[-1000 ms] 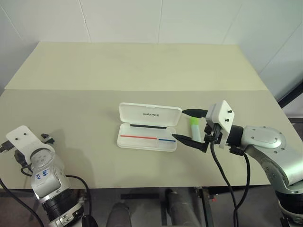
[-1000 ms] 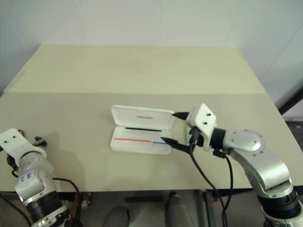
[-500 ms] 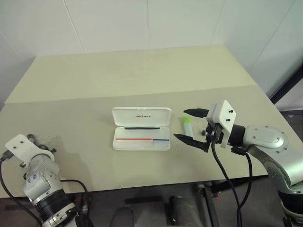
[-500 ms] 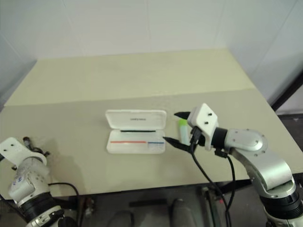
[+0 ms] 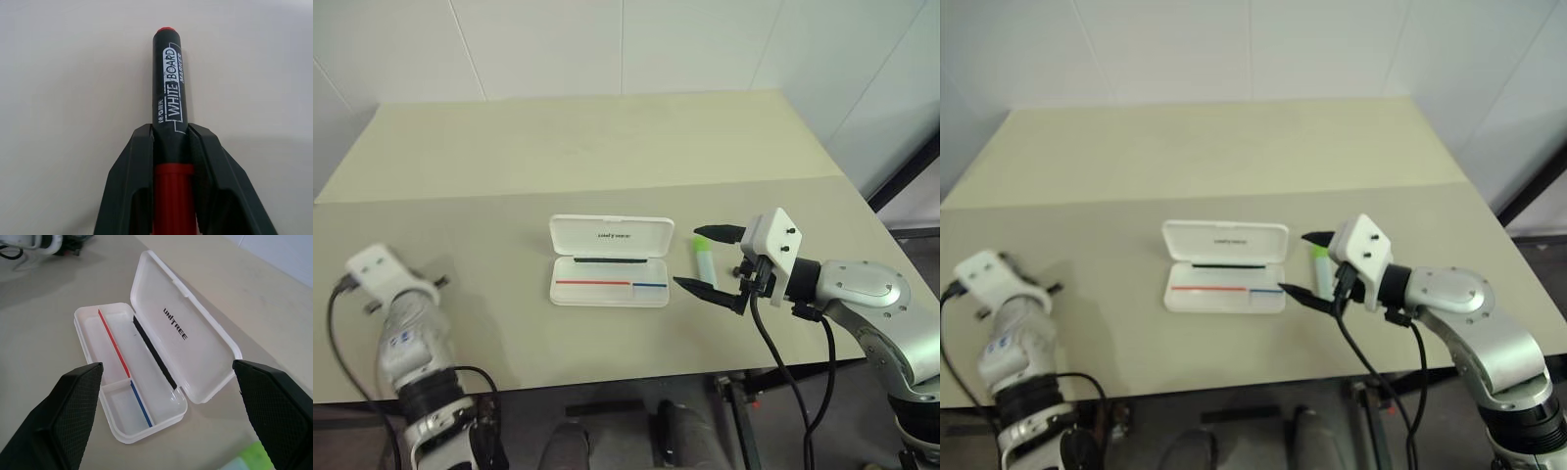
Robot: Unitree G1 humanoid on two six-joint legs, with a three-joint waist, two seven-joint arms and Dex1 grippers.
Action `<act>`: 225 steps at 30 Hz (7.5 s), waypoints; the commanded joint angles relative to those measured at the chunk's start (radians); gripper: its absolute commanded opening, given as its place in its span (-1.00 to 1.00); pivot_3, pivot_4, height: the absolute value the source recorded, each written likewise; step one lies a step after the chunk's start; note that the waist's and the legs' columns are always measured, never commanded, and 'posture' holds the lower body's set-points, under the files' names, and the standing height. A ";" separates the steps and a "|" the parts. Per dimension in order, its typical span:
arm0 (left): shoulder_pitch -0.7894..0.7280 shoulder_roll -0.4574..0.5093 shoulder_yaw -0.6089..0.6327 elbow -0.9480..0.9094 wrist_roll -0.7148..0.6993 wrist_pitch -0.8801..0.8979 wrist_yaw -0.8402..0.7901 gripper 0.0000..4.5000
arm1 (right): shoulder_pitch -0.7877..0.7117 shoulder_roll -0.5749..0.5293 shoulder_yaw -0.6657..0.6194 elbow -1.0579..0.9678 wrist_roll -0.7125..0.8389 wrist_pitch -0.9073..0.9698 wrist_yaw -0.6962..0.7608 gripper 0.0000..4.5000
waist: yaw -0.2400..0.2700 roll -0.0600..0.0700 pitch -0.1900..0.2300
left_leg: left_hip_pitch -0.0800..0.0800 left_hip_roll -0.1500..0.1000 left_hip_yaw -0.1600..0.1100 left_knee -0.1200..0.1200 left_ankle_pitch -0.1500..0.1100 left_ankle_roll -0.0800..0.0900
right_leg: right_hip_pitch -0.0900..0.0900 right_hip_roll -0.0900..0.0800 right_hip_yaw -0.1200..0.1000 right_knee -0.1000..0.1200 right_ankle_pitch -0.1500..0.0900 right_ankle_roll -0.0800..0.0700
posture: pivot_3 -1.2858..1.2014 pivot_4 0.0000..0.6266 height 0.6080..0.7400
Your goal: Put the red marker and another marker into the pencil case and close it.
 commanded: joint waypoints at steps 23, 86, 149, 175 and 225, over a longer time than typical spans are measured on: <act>-0.626 0.175 -0.458 0.302 -0.149 -0.393 -1.073 -0.73 | 0.034 -0.012 -0.094 -0.064 -0.011 0.000 -0.060 1.00 | 0.040 -0.003 0.003 | -0.023 -0.001 0.014 0.002 -0.002 0.002 | -0.034 -0.001 0.004 0.017 0.007 0.013 | 0.03 -0.52 1.00; -0.220 0.365 -0.874 -0.088 0.192 -0.441 -1.329 -0.73 | 0.172 -0.010 -0.178 -0.183 -0.009 0.046 -0.162 1.00 | 0.033 0.001 0.005 | -0.017 -0.001 0.028 0.029 -0.010 0.025 | -0.033 0.005 0.027 0.033 0.006 0.007 | 0.03 -0.52 1.00; -0.353 0.249 -0.618 -0.188 -0.318 -0.261 -1.473 0.96 | 0.235 -0.029 -0.199 -0.144 -0.050 0.083 -0.192 1.00 | 0.030 -0.001 0.006 | -0.011 -0.001 0.031 0.030 -0.010 0.027 | -0.031 0.007 0.031 0.039 0.000 -0.003 | 0.03 -0.52 1.00; -0.402 0.193 -0.710 0.025 -0.256 -0.495 -1.742 0.96 | -0.098 0.277 0.037 0.036 -0.287 0.503 -0.568 1.00 | 0.029 -0.001 0.006 | -0.011 -0.001 0.031 0.029 -0.011 0.028 | -0.031 0.007 0.031 0.039 0.000 -0.004 | 0.03 -0.52 1.00; -0.244 0.162 -0.836 -0.340 -0.051 0.024 -1.221 0.96 | -0.105 0.454 0.102 0.123 -0.347 0.603 -0.603 1.00 | 0.004 -0.001 0.006 | -0.011 -0.001 0.030 0.027 -0.011 0.030 | -0.032 0.007 0.031 0.038 0.000 -0.003 | 0.03 -0.52 1.00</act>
